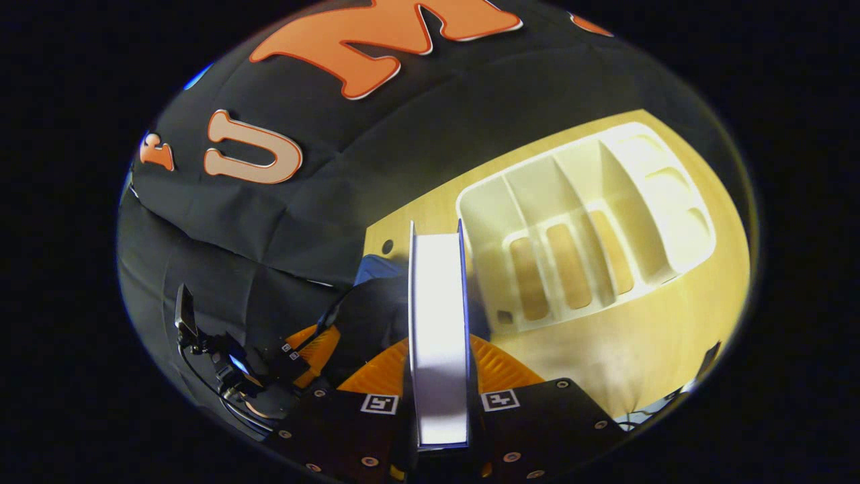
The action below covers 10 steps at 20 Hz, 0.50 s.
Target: Open the schoolbag, grab two books from the bookshelf and put them into the schoolbag.
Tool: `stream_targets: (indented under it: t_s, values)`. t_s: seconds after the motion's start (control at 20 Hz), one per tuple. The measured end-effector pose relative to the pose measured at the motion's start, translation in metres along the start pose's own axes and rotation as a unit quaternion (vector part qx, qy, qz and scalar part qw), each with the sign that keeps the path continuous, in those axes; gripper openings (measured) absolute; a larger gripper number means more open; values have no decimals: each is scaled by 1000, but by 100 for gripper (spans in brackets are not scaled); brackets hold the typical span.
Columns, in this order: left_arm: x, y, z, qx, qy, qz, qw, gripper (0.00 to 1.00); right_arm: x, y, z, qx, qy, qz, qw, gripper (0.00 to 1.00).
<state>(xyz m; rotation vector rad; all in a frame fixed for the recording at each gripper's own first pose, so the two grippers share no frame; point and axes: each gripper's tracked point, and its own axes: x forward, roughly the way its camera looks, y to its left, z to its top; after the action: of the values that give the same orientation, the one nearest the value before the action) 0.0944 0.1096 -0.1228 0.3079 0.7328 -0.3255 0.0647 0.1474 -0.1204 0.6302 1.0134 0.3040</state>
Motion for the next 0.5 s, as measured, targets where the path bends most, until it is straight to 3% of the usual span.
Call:
stream_targets:
  t_s: [0.25, 0.5]
  values:
    - [-1, 0, 2, -1, -1, 3, 1000, 3, 43, 13, -19, 38, -28, 42, 998, 30]
    - [-2, -7, 5, 4, -2, -11, 1000, 3, 98, 23, -44, 57, -49, 40, 996, 30]
